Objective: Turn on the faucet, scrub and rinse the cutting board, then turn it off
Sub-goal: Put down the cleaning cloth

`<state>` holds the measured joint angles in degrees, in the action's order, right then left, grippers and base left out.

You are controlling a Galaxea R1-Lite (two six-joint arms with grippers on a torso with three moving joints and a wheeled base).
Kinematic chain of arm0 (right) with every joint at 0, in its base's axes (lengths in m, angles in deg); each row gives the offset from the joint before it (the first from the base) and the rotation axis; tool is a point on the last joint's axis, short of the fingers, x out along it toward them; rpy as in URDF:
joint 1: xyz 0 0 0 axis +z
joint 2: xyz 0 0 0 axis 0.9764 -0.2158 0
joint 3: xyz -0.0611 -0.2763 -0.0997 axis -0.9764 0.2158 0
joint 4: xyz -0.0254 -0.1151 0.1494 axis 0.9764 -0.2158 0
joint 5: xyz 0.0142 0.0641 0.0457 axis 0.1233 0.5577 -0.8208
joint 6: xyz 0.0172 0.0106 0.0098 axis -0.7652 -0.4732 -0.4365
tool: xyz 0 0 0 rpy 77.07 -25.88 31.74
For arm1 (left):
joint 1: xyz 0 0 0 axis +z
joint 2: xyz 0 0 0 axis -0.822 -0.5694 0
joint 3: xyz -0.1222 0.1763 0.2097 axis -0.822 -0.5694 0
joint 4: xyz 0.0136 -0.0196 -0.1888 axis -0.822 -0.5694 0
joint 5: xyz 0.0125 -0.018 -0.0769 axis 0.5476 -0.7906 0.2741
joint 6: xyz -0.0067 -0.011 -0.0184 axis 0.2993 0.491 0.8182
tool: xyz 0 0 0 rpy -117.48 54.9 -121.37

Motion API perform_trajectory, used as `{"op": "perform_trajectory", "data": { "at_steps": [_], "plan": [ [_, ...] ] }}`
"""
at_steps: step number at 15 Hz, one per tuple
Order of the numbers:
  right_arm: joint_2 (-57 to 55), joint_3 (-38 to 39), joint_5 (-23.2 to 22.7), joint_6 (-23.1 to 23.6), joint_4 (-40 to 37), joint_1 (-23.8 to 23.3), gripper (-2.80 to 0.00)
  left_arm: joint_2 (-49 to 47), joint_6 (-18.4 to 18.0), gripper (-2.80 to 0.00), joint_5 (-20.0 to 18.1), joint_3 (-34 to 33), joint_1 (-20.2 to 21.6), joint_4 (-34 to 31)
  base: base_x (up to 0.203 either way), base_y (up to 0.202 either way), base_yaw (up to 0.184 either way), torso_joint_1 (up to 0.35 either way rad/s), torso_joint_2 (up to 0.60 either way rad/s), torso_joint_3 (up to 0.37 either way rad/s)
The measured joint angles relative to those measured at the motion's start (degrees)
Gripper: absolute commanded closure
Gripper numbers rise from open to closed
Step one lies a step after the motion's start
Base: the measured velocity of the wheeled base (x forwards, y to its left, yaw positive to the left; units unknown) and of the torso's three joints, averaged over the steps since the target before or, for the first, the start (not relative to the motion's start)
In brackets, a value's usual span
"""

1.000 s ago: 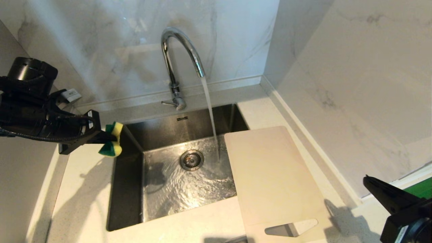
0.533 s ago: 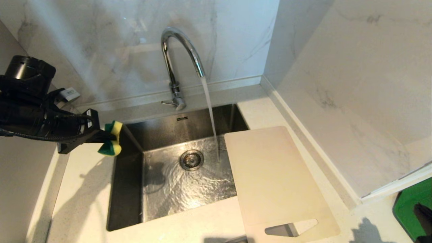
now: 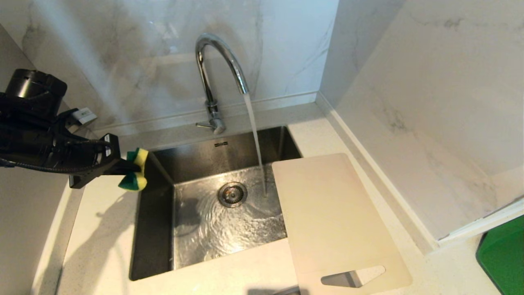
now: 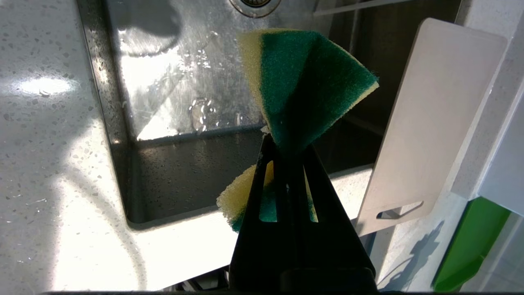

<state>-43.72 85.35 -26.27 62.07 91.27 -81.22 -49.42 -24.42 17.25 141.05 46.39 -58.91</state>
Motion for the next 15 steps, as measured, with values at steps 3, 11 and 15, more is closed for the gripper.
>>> {"op": "perform_trajectory", "data": {
  "at_steps": [3, 11, 15],
  "plan": [
    [5.9, 0.1, -4.8, -5.2, -9.3, -0.1, 0.0, -0.2, 0.1, 0.0, -0.1, -0.1, 0.0, 0.1, 0.0, 0.0, 0.0, 0.0, 0.0, 0.0],
    [8.2, 0.1, -15.0, -4.4, -21.9, -0.1, 0.0, -0.8, -0.2, 0.0, -0.4, -0.1, 0.0, 0.3, 0.0, 0.0, 0.0, 0.0, 0.0, 0.0],
    [8.2, 0.1, -15.0, -5.2, -21.9, -5.7, 0.0, -1.1, -0.1, 0.0, -0.6, -0.1, 0.0, 0.4, 0.0, 0.0, 0.0, 0.0, 0.0, 0.0]
  ]
}}
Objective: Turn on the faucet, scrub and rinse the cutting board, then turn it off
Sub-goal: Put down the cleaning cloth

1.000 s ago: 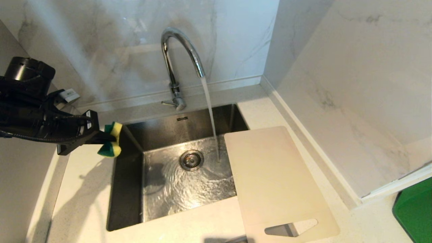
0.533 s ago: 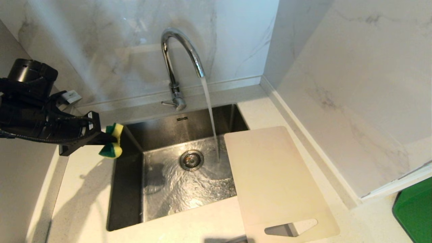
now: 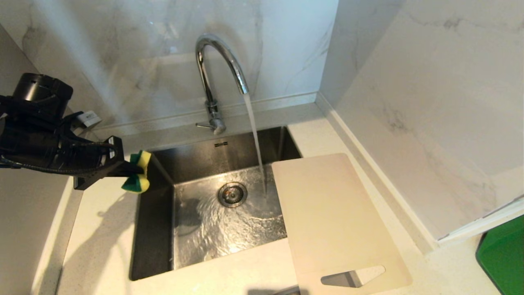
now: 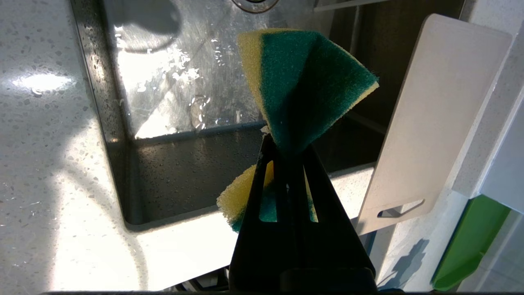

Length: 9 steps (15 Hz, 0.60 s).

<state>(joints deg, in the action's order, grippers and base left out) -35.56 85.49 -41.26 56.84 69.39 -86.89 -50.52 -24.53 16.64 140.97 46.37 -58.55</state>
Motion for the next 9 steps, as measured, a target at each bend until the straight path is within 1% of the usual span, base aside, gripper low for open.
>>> {"op": "perform_trajectory", "data": {
  "at_steps": [1, 2, 5, 7, 9],
  "plan": [
    [0.0, 0.0, -0.1, -0.9, 0.0, -0.8, 0.0, 0.0, 0.0, 0.0, 0.0, 0.0, 0.0, 0.0, 0.0, 0.0, 0.0, 0.0, 0.0, 0.0],
    [0.0, 0.0, -0.1, -0.9, -0.1, -1.1, 0.0, 0.0, 0.1, 0.0, -0.1, 0.0, 0.0, 0.0, 0.0, 0.0, 0.0, 0.0, 0.0, 0.0],
    [0.0, 0.0, -0.3, -0.9, 0.0, 1.6, 0.0, 0.0, 0.1, 0.0, -0.1, -0.1, 0.1, 0.0, 0.0, 0.0, 0.0, 0.0, 0.0, 0.0],
    [0.0, 0.0, -0.5, -0.7, -0.1, 2.6, 0.0, 0.0, 0.1, 0.0, -0.1, -0.1, 0.0, 0.0, 0.0, 0.0, 0.0, 0.0, 0.0, 0.0],
    [0.3, 0.0, -0.5, -0.7, 0.0, 5.5, 0.0, 0.0, 0.1, 0.0, -0.1, -0.1, 0.0, 0.0, 0.0, 0.0, 0.0, 0.0, 0.0, 0.0]
  ]
}}
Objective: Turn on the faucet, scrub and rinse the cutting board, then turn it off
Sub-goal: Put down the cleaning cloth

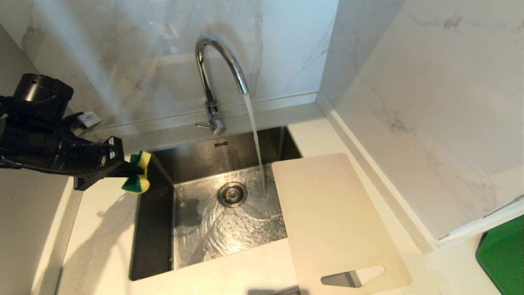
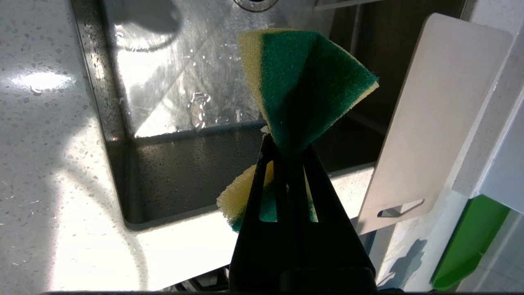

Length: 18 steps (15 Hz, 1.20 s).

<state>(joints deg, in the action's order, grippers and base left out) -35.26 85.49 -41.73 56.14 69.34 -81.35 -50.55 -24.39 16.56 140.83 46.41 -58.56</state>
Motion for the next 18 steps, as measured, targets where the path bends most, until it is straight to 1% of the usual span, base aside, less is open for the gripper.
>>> {"op": "perform_trajectory", "data": {
  "at_steps": [1, 3, 7, 12, 18],
  "plan": [
    [0.4, 0.0, 0.0, -0.3, 0.0, 1.1, 0.0, 0.0, 0.0, 0.0, 0.0, 0.0, 0.0, 0.0, 0.0, 0.0, 0.0, 0.0, 0.0, 0.0],
    [1.5, 0.0, 1.1, -2.5, 0.1, 1.9, 0.0, 0.0, 0.0, 0.0, 0.0, -0.2, 0.0, 0.0, 0.0, 0.0, 0.0, 0.0, 0.0, 0.0],
    [6.0, 0.0, 1.4, -2.8, 0.3, 4.0, 0.0, -0.3, -0.1, 0.0, 0.1, -0.4, 0.0, 0.1, 0.0, 0.0, 0.0, 0.0, 0.0, 0.0],
    [13.7, 0.0, 1.4, -2.8, 0.1, 4.2, 0.0, -0.3, 0.0, 0.0, 0.0, -0.4, 0.0, 0.1, 0.0, 0.0, 0.0, 0.0, 0.0, 0.0],
    [15.8, 0.0, 1.5, -3.1, 0.1, 4.1, 0.0, -0.1, -0.7, 0.0, 0.9, -0.1, 0.0, 0.0, 0.0, 0.0, 0.0, 0.0, 0.0, 0.0]
  ]
}}
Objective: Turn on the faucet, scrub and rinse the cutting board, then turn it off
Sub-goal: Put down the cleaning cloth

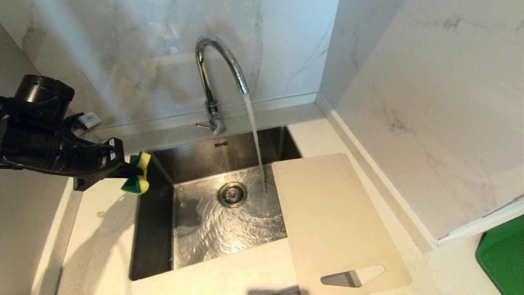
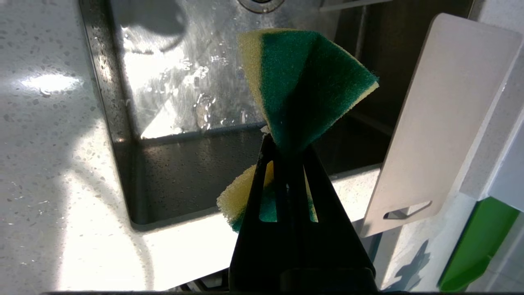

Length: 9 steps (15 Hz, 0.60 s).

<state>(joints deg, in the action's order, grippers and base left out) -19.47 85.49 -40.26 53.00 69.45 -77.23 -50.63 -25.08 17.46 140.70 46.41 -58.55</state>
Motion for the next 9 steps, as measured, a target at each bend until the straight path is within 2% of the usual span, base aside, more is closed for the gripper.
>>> {"op": "perform_trajectory", "data": {
  "at_steps": [2, 7, 9],
  "plan": [
    [0.0, 0.0, 0.0, 0.0, 0.0, 0.0, 0.0, 0.2, -1.3, 0.0, 0.3, 0.2, 0.0, -0.5, 0.0, 0.0, 0.0, 0.0, 0.0, 0.0],
    [0.0, 0.0, 0.0, -0.1, 0.0, 0.0, 0.0, 0.2, -9.7, 0.0, 6.7, 0.5, 0.0, -5.6, 0.0, 0.0, 0.0, 0.0, 0.0, 0.0],
    [0.0, 0.0, 0.0, -0.1, 0.0, 0.0, 0.0, 0.2, -13.7, 0.0, 8.5, 0.2, 0.5, -9.5, 0.0, 0.0, 0.0, 0.0, 0.0, 0.0]
  ]
}}
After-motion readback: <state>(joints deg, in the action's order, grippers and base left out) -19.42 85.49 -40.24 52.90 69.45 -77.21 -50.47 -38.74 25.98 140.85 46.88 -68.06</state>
